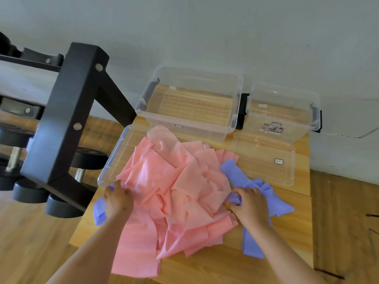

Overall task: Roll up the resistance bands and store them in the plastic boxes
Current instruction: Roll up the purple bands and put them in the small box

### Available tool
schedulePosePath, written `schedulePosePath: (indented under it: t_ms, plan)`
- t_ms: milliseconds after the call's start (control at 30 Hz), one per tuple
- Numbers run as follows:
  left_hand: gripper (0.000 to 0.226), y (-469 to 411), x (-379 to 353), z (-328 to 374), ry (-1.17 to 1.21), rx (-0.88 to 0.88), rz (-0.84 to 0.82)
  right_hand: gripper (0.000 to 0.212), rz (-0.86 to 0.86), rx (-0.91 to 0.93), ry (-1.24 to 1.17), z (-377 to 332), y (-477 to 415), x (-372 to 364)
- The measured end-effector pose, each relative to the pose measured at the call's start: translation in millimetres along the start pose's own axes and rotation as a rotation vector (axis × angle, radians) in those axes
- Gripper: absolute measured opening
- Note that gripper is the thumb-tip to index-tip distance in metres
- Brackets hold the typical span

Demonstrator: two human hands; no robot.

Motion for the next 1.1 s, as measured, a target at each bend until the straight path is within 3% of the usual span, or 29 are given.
schedulePosePath:
  t_ms: [233,333,433,533,667,767,900,1033,1100]
  plan:
    - [0.021,-8,2,-15,0.161,0.234,0.057,0.037,0.009,-0.007,-0.026,9,4,-4]
    - [0.022,-5,11,-14,0.266,0.212,0.120,0.035,0.035,0.011,-0.017,11,7,-2]
    - [0.013,12,23,19,0.425,0.086,0.191,0.035,0.041,0.032,-0.035,10,11,-2]
    - [0.007,25,25,63,0.570,-0.134,0.160,0.034,0.061,0.037,-0.069,7,9,0]
    - [0.011,52,17,122,0.619,-0.375,0.042,0.032,0.043,0.027,-0.135,4,7,11]
    - [0.028,85,3,157,0.690,-0.470,-0.140,0.038,0.022,0.013,-0.226,11,7,18]
    - [0.036,133,-32,185,0.839,-0.456,-0.441,0.044,-0.058,-0.001,-0.239,32,10,26]
    - [0.031,164,-77,190,0.694,-0.430,-0.636,0.023,-0.069,-0.010,-0.145,60,22,28]
    - [0.023,172,-94,186,0.629,-0.430,-0.697,0.025,-0.036,-0.028,-0.146,76,26,27]
Point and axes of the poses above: each hand's wrist, its own y-axis away from the middle knuckle, its own x-axis out of the back of the hand, z = x × y, the point moved 1 cm from there along -y, towards the middle knuckle, and after that the axes turned 3 degrees about z, right-handed, at the moved point
